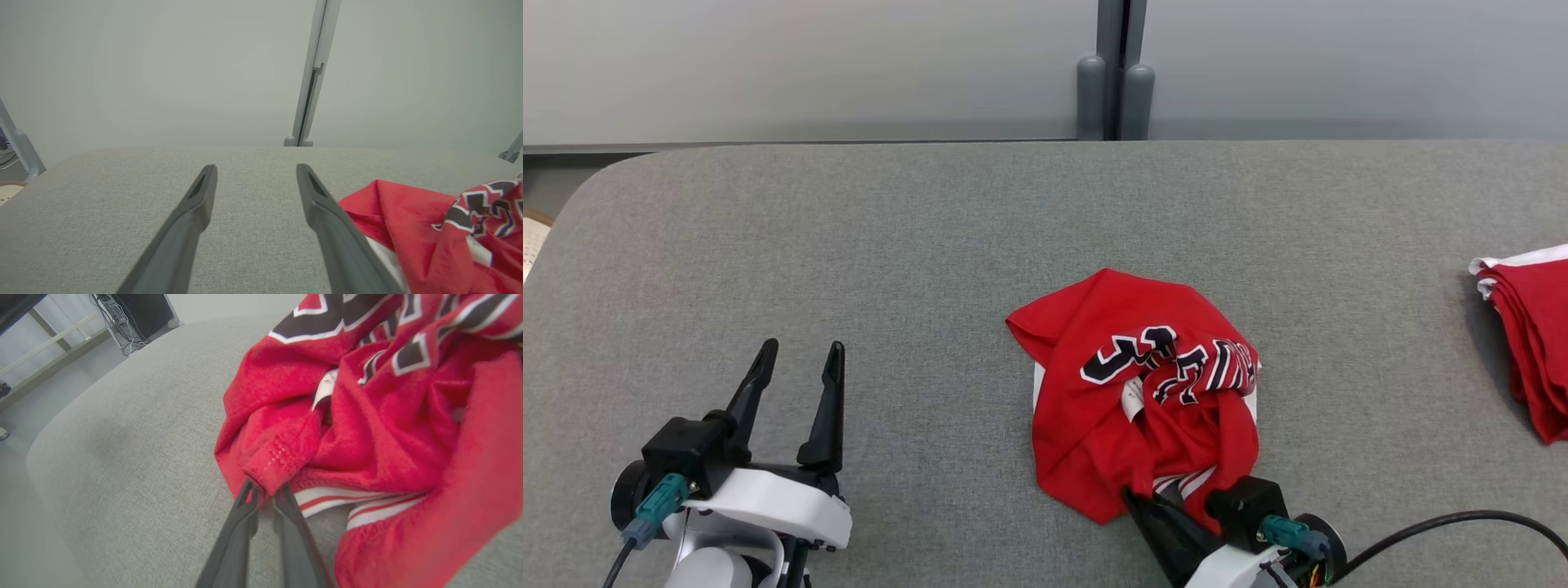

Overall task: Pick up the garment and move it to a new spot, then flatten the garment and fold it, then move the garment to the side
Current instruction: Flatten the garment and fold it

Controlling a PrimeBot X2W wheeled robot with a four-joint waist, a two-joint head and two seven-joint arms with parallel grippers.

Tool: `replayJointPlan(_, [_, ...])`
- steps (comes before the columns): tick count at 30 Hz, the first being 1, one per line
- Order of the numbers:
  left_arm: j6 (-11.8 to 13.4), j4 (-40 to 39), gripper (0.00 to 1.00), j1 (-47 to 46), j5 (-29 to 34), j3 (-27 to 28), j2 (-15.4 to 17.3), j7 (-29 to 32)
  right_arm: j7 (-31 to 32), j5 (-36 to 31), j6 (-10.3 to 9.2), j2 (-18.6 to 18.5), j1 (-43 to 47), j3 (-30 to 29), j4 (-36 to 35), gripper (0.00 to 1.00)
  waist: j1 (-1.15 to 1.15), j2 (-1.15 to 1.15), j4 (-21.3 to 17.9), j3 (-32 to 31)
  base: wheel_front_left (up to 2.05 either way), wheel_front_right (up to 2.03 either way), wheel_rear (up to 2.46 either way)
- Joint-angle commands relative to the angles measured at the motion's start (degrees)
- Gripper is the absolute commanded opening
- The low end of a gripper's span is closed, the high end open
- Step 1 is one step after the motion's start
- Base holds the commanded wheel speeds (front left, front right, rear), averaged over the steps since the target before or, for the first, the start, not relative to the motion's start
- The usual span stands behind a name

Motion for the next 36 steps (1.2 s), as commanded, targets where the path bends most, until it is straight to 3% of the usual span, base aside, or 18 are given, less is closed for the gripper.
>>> replayJointPlan(1, [-0.2, 0.4, 1.0, -1.0, 0.1, 0.0, 0.2, -0.6, -1.4, 0.5, -0.02, 0.0, -1.2, 0.0, 0.2, 0.0, 0.0, 0.0, 0.4, 0.3, 0.0, 0.0, 0.0])
replayJointPlan(9, [-0.2, 1.6, 1.0, -0.7, -0.4, 0.2, 0.3, -1.6, -5.5, -0.1, -0.02, -1.6, 0.0, -2.8, -6.4, 0.0, 0.0, 0.0, -0.3, -1.3, 0.0, 0.0, 0.0])
replayJointPlan(18, [0.6, 1.5, 1.0, 0.8, -0.8, 0.4, 0.5, -2.0, -3.4, -5.6, -0.02, -2.0, 7.6, -21.0, -18.4, 0.0, 0.0, 0.0, -2.2, -2.9, 0.0, 0.0, 0.0])
replayJointPlan(24, [1.0, 1.2, 1.0, 1.0, -1.1, 0.3, 0.7, -2.0, -0.9, -4.6, -0.02, -0.2, 16.5, -29.7, -13.8, 0.0, 0.0, 0.0, -2.8, -2.9, 0.0, 0.0, 0.0])
replayJointPlan(28, [1.2, 1.3, 1.0, 1.3, -1.3, 0.6, 0.9, -2.1, -2.3, -3.4, -0.01, 0.7, 17.0, -31.1, -8.6, 0.0, 0.0, 0.0, -3.4, -2.8, 0.0, 0.0, 0.0])
replayJointPlan(30, [1.2, 1.3, 1.0, 1.3, -1.4, 0.6, 0.9, -2.1, -3.3, -3.1, -0.01, 0.8, 15.8, -30.8, -7.5, 0.72, 0.0, 0.0, -3.6, -2.8, 0.0, 0.0, 0.0])
replayJointPlan(31, [1.2, 1.3, 1.0, 1.3, -1.4, 0.6, 0.9, -2.1, -3.8, -2.9, -0.01, 0.9, 15.2, -30.7, -7.4, 1.0, 0.0, 0.0, -3.7, -2.8, 0.0, 0.0, 0.0])
replayJointPlan(36, [1.5, 1.5, 1.0, 1.5, -1.7, 0.6, 1.0, -2.3, -7.1, -3.7, -0.01, 1.0, 12.9, -30.1, -11.0, 1.0, 0.0, 0.0, -4.0, -3.2, 0.0, 0.0, 0.0])
